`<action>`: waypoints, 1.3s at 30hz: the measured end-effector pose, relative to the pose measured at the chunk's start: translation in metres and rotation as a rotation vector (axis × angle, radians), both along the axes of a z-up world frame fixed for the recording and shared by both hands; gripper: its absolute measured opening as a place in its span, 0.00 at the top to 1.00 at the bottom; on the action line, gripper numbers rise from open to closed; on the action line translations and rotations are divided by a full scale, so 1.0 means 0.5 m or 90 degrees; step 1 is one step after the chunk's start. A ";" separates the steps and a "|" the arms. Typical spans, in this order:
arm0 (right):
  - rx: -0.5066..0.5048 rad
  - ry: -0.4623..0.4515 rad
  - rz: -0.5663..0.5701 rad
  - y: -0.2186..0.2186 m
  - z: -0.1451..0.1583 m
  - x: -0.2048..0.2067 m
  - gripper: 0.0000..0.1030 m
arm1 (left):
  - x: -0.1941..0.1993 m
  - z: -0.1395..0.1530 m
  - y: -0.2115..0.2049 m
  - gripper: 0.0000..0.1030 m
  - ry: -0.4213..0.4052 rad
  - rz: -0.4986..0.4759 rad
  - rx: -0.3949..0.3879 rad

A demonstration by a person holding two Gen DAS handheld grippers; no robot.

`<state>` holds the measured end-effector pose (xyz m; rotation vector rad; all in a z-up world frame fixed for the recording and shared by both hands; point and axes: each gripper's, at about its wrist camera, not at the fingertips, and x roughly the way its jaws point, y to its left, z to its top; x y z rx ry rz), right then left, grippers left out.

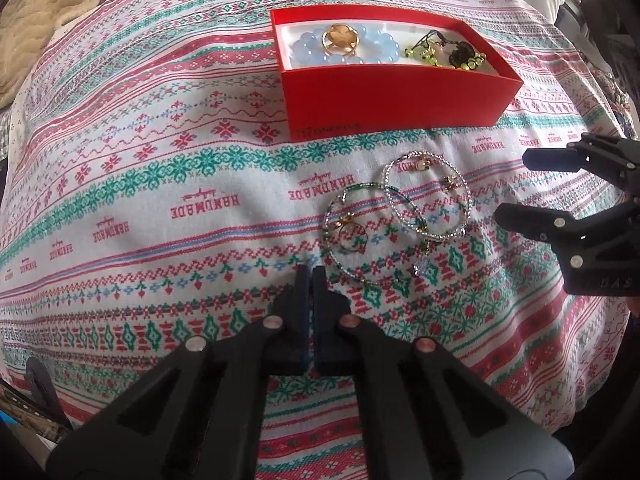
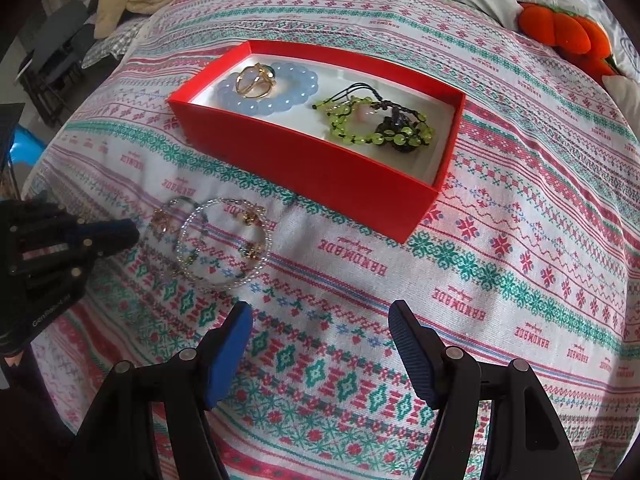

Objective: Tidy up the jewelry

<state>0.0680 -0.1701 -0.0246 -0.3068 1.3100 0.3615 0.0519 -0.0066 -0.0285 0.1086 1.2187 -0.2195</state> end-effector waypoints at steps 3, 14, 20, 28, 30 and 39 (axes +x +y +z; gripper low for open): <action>0.005 -0.002 0.007 0.012 -0.001 -0.006 0.31 | -0.005 0.003 0.013 0.99 -0.001 0.006 -0.005; 0.098 -0.007 0.026 0.057 -0.014 0.002 0.21 | -0.023 0.013 0.049 0.53 0.004 0.005 -0.063; 0.094 -0.018 0.048 0.081 -0.031 0.013 0.21 | -0.029 0.014 0.033 0.44 0.007 -0.033 -0.035; 0.122 -0.011 0.031 0.106 -0.039 0.021 0.21 | -0.035 0.010 0.014 0.42 0.011 -0.045 -0.024; 0.116 -0.017 0.032 0.118 -0.045 0.021 0.21 | -0.035 0.008 0.014 0.42 0.011 -0.044 -0.023; 0.070 -0.064 0.057 0.165 -0.058 0.007 0.43 | -0.040 0.002 0.010 0.42 0.002 -0.045 -0.011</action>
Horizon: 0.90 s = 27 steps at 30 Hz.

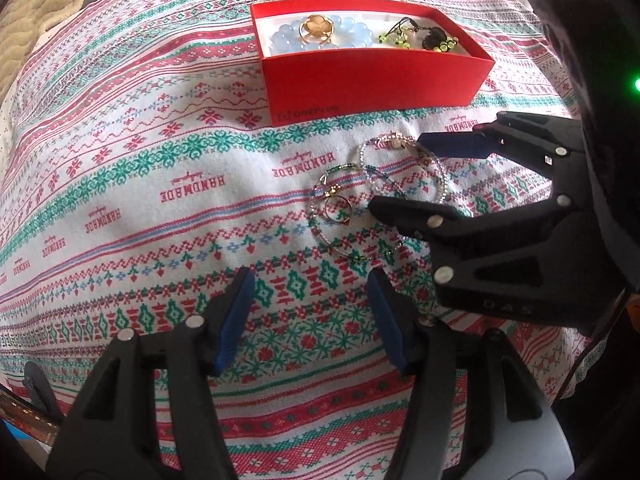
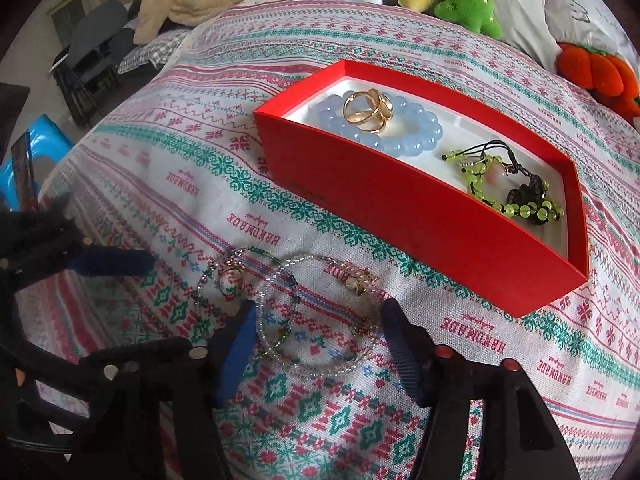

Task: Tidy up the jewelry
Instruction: 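Lower the left tool toward the green-wire bracelet while the right tool approaches the silver bracelet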

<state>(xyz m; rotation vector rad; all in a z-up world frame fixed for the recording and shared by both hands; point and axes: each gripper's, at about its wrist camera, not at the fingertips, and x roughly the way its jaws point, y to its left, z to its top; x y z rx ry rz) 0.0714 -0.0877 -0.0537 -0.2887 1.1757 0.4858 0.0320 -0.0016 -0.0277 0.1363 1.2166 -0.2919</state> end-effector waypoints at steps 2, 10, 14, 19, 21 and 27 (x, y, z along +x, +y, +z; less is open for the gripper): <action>0.005 0.004 -0.003 -0.007 0.003 0.003 0.45 | -0.001 -0.001 0.000 0.42 -0.002 -0.002 0.000; 0.024 0.002 -0.017 -0.065 0.036 0.002 0.47 | 0.002 0.000 -0.014 0.41 -0.026 -0.014 0.009; 0.040 -0.003 -0.026 -0.095 0.060 -0.003 0.47 | 0.005 0.003 -0.030 0.41 -0.034 -0.026 0.002; 0.049 -0.009 -0.044 -0.126 0.079 -0.001 0.47 | 0.009 0.002 -0.052 0.39 -0.052 -0.054 -0.004; 0.049 -0.008 -0.050 -0.135 0.083 -0.004 0.47 | 0.013 -0.001 -0.060 0.39 -0.060 -0.068 -0.005; 0.041 0.000 -0.060 -0.152 0.081 -0.006 0.47 | 0.034 -0.009 -0.078 0.39 -0.076 -0.091 -0.017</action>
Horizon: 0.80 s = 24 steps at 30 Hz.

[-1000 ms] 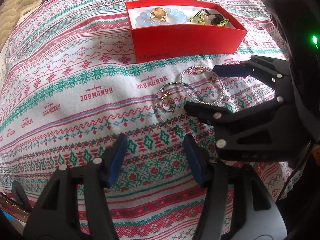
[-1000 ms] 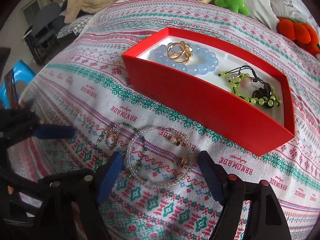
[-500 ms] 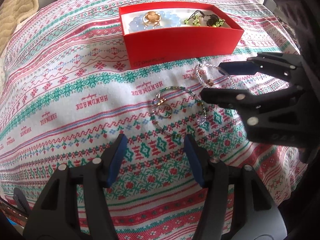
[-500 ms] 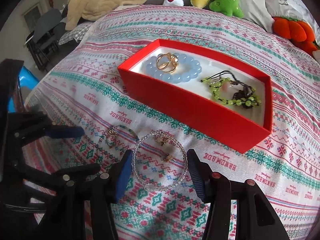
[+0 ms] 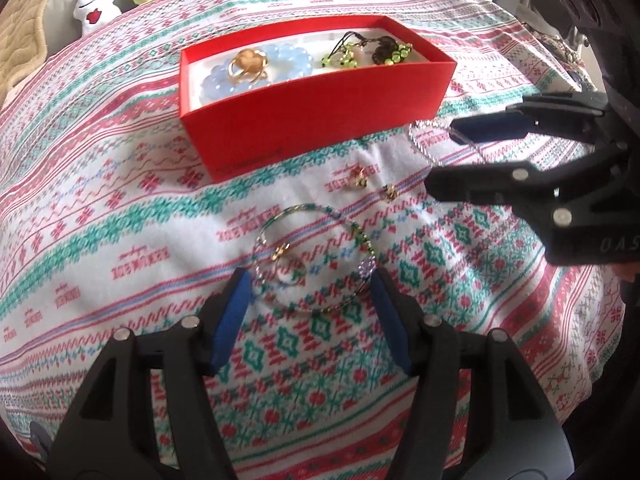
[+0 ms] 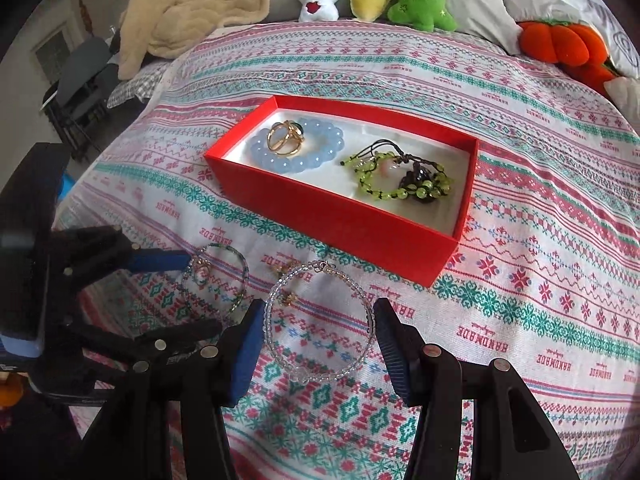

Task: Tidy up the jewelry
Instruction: 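Lower the left tool toward the green-wire bracelet while the right tool approaches the silver bracelet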

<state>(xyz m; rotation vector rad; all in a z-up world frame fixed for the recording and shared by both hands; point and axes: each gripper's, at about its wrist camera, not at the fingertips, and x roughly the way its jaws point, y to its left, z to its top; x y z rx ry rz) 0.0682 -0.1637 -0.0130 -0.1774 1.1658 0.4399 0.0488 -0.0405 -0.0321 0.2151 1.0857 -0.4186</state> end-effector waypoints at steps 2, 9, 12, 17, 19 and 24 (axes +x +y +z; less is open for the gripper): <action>-0.001 0.001 -0.001 -0.003 0.001 0.000 0.46 | 0.008 0.000 -0.001 0.39 0.003 -0.003 -0.015; -0.001 0.003 -0.003 -0.005 0.005 0.000 0.46 | 0.018 -0.008 -0.032 0.33 -0.015 -0.028 0.002; -0.005 0.005 -0.004 -0.005 0.002 0.000 0.46 | 0.024 -0.007 -0.045 0.33 -0.018 -0.032 0.004; -0.008 0.007 -0.004 -0.003 0.000 0.002 0.46 | 0.026 -0.009 -0.052 0.33 -0.023 -0.029 0.004; -0.009 0.007 -0.005 -0.003 0.000 0.003 0.46 | 0.020 -0.006 -0.038 0.41 -0.023 -0.031 -0.001; -0.011 0.006 -0.007 -0.006 -0.001 0.004 0.46 | 0.007 -0.003 -0.031 0.45 -0.027 -0.034 -0.004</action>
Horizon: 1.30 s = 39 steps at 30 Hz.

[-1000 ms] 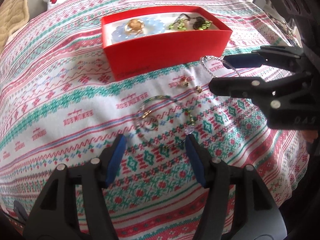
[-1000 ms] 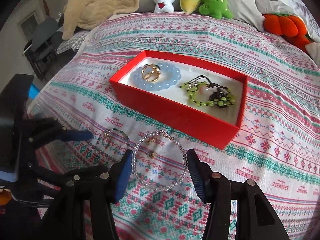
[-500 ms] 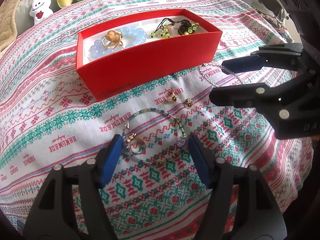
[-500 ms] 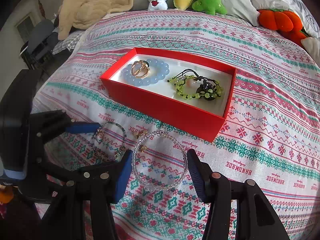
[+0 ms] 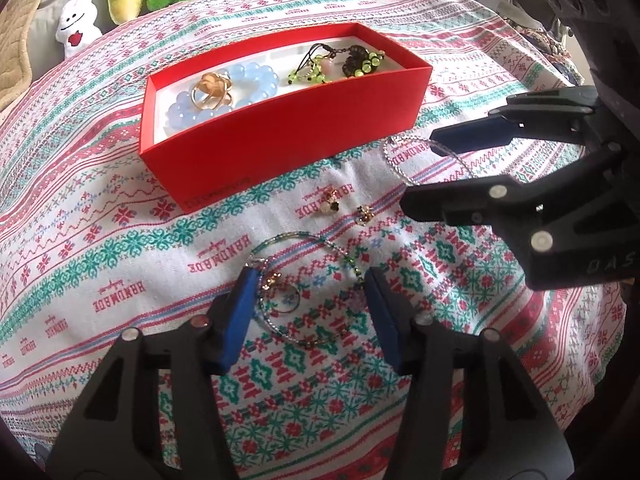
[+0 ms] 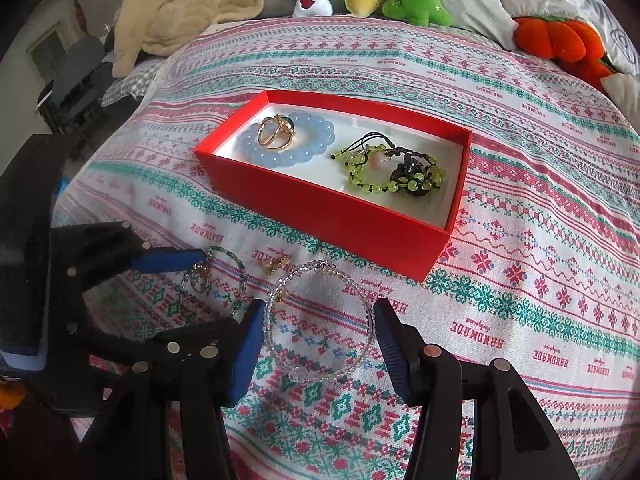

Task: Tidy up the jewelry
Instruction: 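Lower the left tool toward the green-wire bracelet while the right tool approaches the silver bracelet, then carry the green-wire bracelet with the left tool toward the red box while the right tool carries the silver bracelet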

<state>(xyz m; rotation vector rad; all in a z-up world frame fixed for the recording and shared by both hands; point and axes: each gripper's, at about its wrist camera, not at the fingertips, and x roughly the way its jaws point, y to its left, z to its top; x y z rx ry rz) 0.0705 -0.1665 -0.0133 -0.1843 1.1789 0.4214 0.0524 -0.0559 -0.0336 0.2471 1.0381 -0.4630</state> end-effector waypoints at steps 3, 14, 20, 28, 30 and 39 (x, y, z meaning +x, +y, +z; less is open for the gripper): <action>0.000 -0.001 0.000 -0.001 0.000 0.000 0.46 | -0.004 0.002 0.006 0.45 -0.002 0.006 -0.002; 0.011 -0.015 -0.007 -0.009 0.020 -0.002 0.46 | -0.010 0.042 0.041 0.45 -0.023 0.038 -0.046; 0.023 -0.026 -0.011 -0.017 0.040 -0.004 0.46 | -0.015 0.064 0.052 0.45 -0.040 0.044 -0.055; 0.031 -0.047 -0.011 -0.020 0.065 -0.001 0.46 | -0.008 0.110 0.061 0.45 -0.079 0.061 -0.067; 0.033 -0.055 -0.012 -0.021 0.072 0.002 0.46 | -0.002 0.118 0.064 0.45 -0.085 0.068 -0.070; 0.051 -0.092 -0.041 -0.035 0.106 0.043 0.46 | 0.046 0.145 0.067 0.45 -0.111 0.100 -0.071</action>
